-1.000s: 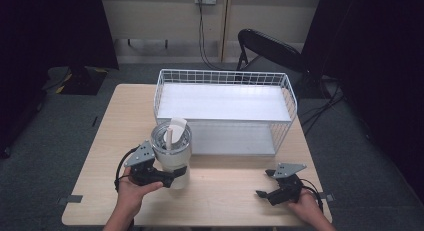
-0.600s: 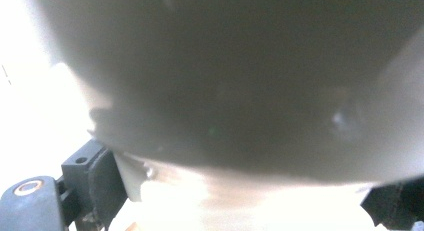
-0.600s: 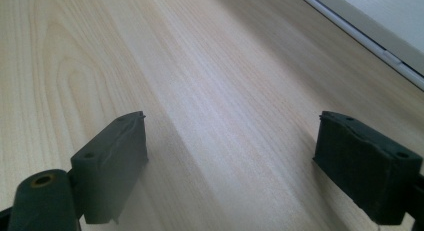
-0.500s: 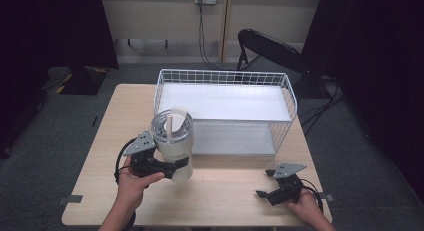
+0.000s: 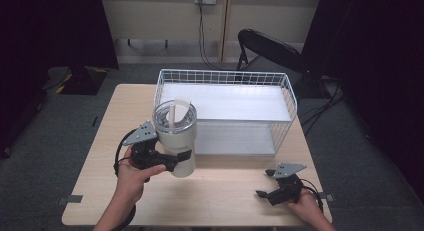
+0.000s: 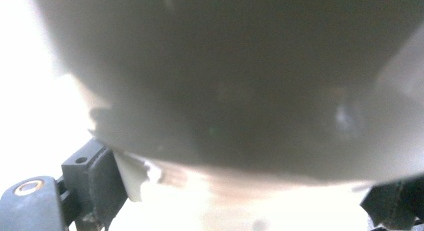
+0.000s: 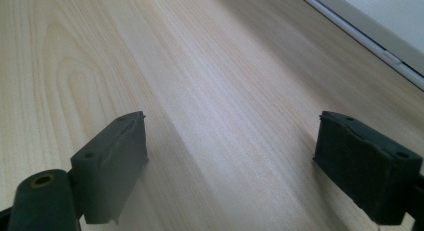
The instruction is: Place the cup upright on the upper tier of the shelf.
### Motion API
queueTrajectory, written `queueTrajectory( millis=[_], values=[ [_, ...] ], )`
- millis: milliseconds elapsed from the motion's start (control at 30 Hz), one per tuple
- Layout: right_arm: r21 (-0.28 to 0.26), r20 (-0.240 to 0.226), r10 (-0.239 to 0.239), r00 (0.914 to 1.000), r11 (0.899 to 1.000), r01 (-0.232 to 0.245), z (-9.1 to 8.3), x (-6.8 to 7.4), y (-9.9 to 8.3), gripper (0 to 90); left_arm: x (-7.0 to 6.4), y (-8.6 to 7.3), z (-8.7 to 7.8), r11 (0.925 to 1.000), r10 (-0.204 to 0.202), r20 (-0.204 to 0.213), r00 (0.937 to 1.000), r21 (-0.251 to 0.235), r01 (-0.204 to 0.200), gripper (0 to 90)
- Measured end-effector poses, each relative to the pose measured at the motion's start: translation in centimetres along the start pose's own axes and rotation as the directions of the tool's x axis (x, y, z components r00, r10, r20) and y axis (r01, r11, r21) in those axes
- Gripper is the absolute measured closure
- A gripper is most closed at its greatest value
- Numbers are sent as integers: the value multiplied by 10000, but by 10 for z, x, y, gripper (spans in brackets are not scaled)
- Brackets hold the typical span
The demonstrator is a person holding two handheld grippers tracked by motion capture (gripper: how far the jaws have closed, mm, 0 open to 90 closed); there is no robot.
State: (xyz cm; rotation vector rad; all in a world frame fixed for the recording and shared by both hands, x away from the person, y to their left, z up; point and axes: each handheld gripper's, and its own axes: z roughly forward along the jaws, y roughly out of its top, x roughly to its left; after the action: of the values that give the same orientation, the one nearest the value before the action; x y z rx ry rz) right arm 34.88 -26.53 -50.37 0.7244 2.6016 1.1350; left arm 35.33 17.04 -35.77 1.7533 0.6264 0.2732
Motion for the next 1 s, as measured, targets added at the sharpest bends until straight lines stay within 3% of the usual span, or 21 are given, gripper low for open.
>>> queueTrajectory(
  millis=[367, 467, 567, 600, 1000],
  values=[
    [-2, 0, -1, 10000, 10000, 1, 0, 0, 0, 129, 0, 22, -3, 9999, -65, -59, 10000, -92, 64, 95],
    [0, 0, 0, 10000, 10000, 0, 0, 0, 0, 129, 0, 28, -5, 9995, 318, -159, 9994, -85, -319, 95],
    [0, 1, -1, 10000, 10000, 1, 0, 0, 0, 129, -2, 34, -5, 9996, 280, -81, 9996, -11, -280, 95],
    [-2, 0, -4, 10000, 10000, 4, 0, 0, 0, 129, -3, 39, -6, 9989, 460, -134, 9989, -11, -460, 95],
    [0, 0, -3, 10000, 10000, 3, 0, 0, 0, 129, -6, 66, -8, 9986, 463, -55, 9989, -267, -464, 96]
  ],
)
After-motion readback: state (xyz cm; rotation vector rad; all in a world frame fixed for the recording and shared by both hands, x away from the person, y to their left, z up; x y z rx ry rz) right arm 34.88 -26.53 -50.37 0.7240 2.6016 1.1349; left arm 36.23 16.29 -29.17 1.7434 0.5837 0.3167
